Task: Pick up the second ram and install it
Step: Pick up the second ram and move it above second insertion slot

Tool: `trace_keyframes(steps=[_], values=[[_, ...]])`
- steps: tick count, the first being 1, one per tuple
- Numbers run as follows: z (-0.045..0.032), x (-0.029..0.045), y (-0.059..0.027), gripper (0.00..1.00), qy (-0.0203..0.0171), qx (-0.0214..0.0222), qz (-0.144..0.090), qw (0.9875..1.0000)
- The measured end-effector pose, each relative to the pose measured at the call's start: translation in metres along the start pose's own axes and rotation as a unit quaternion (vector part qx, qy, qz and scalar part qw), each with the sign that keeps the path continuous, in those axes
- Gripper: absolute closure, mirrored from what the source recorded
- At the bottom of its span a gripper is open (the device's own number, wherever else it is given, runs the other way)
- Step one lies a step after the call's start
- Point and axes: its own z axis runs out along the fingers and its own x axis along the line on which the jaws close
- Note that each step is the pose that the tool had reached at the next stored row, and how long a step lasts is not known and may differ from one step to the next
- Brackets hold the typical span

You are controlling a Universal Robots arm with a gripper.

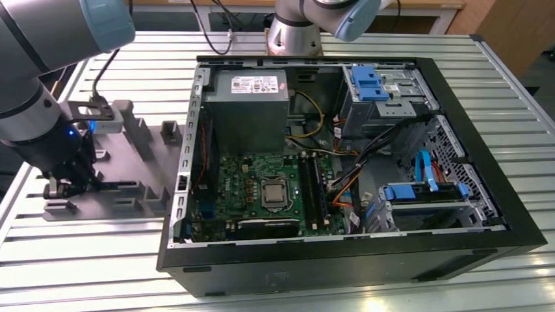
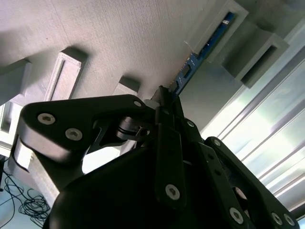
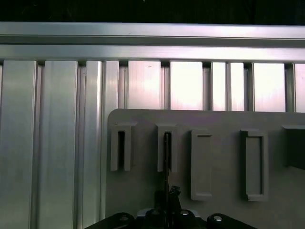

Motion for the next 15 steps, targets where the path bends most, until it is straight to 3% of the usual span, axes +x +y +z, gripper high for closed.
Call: trace_keyframes(steps=[15], values=[[-0.0164,-0.0004,0.0003,0.86,-0.0001,0.0001,0.000,1.0000]])
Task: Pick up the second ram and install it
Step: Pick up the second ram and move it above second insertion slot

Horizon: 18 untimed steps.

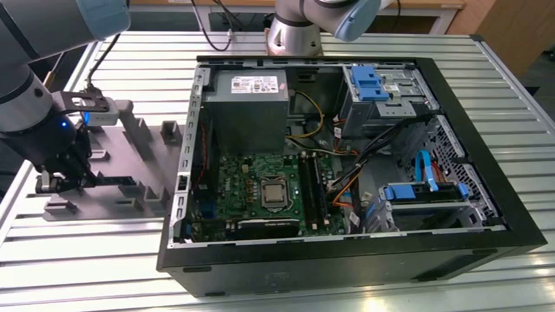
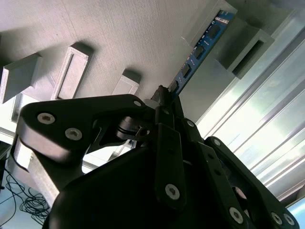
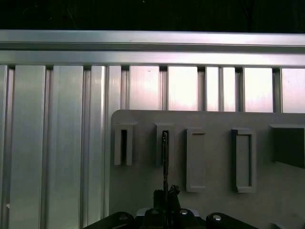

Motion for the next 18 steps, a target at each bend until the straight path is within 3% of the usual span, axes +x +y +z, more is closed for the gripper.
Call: trace_keyframes(steps=[18], values=[[-0.0046,-0.0001,0.0002,0.86,-0.0001,-0.0001,0.000,1.0000]])
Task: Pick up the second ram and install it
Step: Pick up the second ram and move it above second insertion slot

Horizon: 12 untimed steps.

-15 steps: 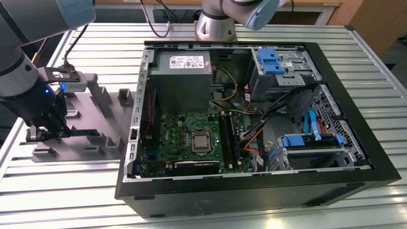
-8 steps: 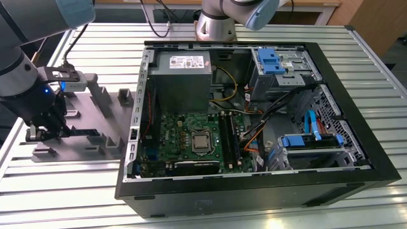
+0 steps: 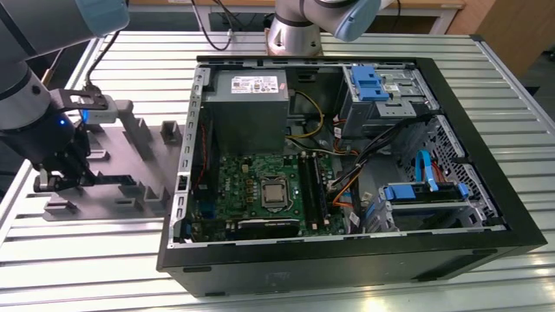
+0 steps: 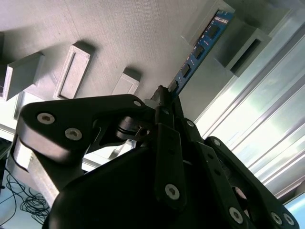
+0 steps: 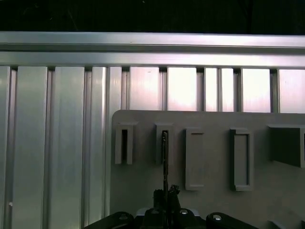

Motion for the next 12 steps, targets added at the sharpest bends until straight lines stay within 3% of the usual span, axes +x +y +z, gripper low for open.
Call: trace_keyframes(steps=[12], values=[[-0.0092,-0.0002,0.0002,0.86,-0.0007,0.0000,0.000,1.0000]])
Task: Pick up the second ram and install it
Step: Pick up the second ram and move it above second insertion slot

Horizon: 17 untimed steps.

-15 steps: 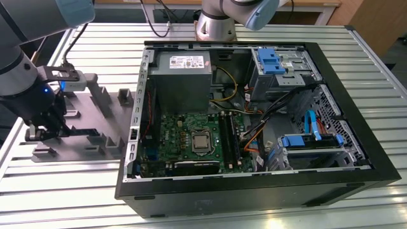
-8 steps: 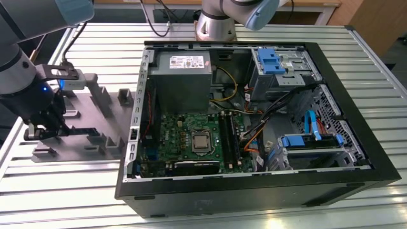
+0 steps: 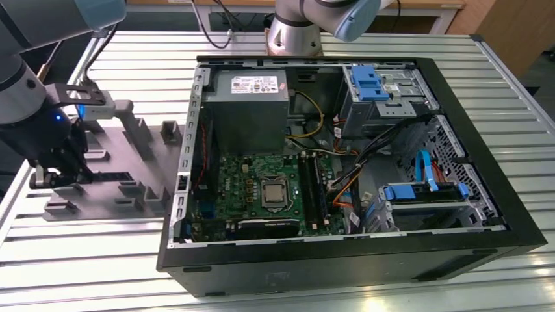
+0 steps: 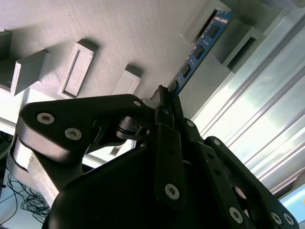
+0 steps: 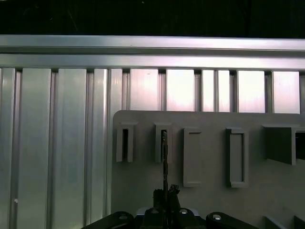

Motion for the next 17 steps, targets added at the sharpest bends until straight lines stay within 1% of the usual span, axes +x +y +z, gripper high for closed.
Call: trace_keyframes(steps=[9,17], values=[[-0.0085,-0.0002,0.0002,0.86,-0.0007,0.0000,0.000,1.0000],[-0.0183,-0.0004,0.0004,0.86,-0.0016,0.0000,0.000,1.0000]])
